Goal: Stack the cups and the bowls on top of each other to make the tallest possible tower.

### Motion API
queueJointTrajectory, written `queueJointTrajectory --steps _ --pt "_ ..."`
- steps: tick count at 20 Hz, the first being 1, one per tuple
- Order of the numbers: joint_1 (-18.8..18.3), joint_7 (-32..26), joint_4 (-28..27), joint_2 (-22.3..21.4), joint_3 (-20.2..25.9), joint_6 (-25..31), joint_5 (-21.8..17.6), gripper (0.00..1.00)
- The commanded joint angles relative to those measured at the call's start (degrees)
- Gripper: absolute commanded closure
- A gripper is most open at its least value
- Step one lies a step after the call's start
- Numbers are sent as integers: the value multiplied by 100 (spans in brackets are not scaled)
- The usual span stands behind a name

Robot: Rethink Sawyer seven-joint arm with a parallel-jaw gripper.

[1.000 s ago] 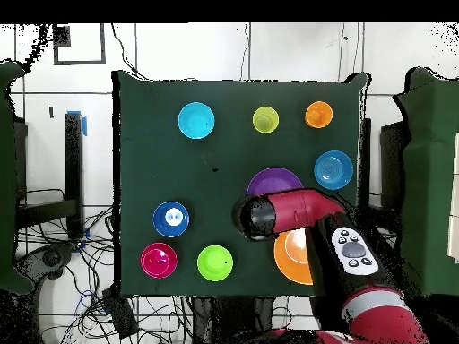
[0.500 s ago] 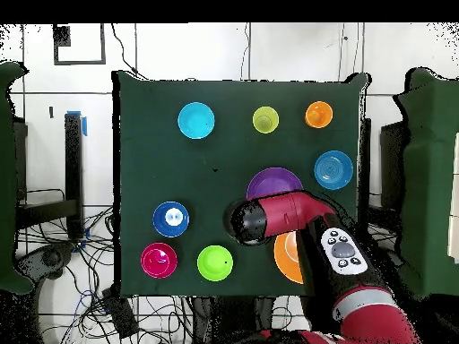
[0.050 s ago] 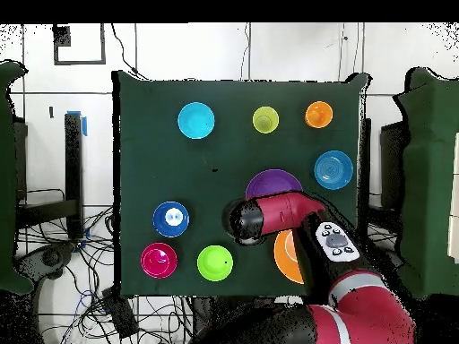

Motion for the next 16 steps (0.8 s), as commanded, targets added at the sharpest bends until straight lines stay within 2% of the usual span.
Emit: queueJointTrajectory --steps 1,7,16 --pt "-8 -682 -748 713 584 282 -38 0" --pt "59 -602 -859 858 581 169 -84 0" --pt "25 -629 -601 467 592 363 1 0"
